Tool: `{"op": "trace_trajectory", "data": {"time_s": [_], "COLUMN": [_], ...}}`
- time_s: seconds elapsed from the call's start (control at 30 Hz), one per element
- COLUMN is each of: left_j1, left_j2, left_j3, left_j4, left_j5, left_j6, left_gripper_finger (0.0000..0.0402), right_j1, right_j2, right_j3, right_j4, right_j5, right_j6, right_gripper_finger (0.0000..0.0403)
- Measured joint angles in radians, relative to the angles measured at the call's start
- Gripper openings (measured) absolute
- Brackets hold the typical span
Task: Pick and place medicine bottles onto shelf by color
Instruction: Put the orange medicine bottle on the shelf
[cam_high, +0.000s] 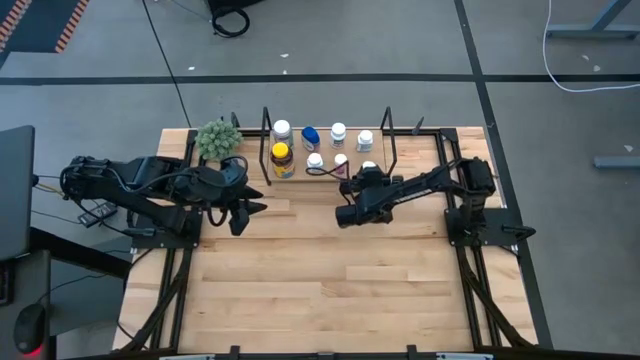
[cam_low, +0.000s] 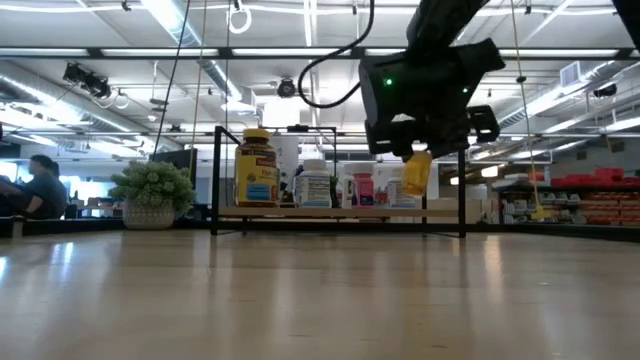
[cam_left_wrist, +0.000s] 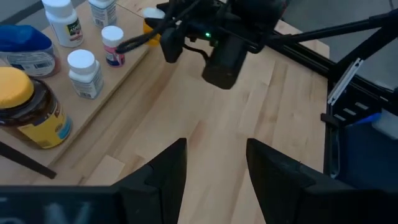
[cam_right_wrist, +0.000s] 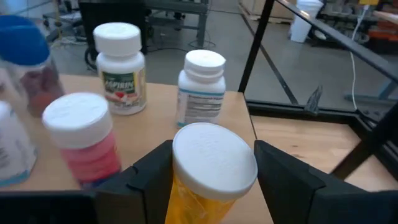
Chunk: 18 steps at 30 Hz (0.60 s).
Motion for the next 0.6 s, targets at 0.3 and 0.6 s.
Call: {"op": "trace_trajectory", "data": {"time_s": [0.3, 0.6], "left_j1": [0.0, 0.0], "left_j2": [0.0, 0.0], "left_j3": [0.0, 0.0], "left_j4": [0.0, 0.001], "left_j5": [-0.017, -0.019], "left_j6": [-0.001, -0.001], "left_gripper_finger": [0.0172, 0.0172], "right_j1": [-0.062, -0.1], "right_j2": [0.0, 0.0], "right_j3": [-0.011, -0.011], "right_j4": [0.07, 0.085], "right_j5": [0.0, -0.04], "right_j6": [0.002, -0.024], "right_gripper_finger": [0.0216, 0.0224]}}
